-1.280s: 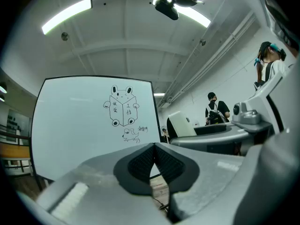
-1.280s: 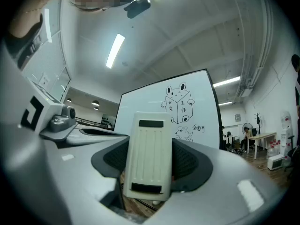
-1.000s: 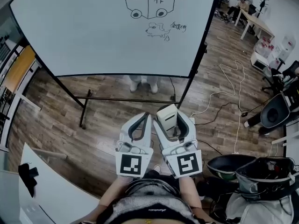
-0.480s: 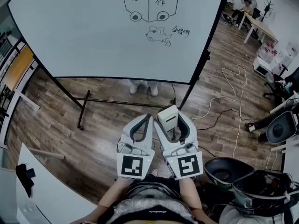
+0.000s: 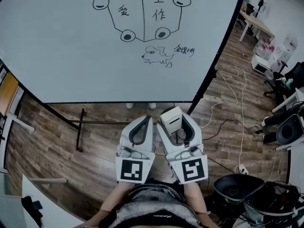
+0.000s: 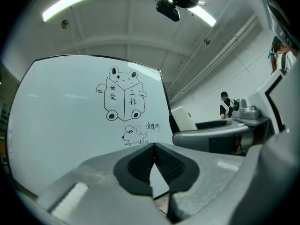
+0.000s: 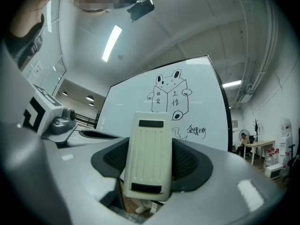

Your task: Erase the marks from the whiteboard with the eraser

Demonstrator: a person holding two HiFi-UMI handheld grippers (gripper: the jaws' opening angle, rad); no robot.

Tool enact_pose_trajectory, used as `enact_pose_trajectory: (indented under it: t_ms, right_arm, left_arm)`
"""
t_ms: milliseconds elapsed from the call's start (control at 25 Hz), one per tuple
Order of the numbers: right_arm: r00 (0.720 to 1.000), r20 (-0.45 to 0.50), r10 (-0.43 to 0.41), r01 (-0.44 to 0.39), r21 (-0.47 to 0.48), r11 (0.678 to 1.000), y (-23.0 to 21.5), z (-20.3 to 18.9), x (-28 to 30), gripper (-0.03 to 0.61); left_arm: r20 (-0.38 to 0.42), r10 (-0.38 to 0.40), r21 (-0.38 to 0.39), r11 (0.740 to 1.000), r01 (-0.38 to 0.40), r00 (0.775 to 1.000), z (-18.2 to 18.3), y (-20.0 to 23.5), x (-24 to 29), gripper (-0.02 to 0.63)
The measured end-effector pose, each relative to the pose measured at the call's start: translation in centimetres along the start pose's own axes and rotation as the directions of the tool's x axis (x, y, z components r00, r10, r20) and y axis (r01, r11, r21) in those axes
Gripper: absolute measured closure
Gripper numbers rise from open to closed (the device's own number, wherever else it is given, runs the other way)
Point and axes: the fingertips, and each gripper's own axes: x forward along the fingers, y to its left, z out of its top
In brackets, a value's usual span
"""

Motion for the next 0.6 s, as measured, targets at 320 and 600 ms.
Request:
enact_pose_trajectory:
  t_ms: [320, 600]
  right_arm:
    - [0.996, -0.012, -0.088, 0.088, 0.004, 0.996, -2.9, -1.8, 8.6, 0.311]
    - [0.992, -0.023, -0.127, 0.127, -0.003, 0.992, -3.8, -3.1, 13.5, 0.31]
  left_arm:
    - [-0.01, -0.059, 0.008, 0.998, 0.059, 0.998, -1.2, 5.8, 6.4, 0.609]
    - [-0.013, -0.084, 0.014, 0.996, 0.084, 0.996, -2.4, 9.5, 9.8, 0.609]
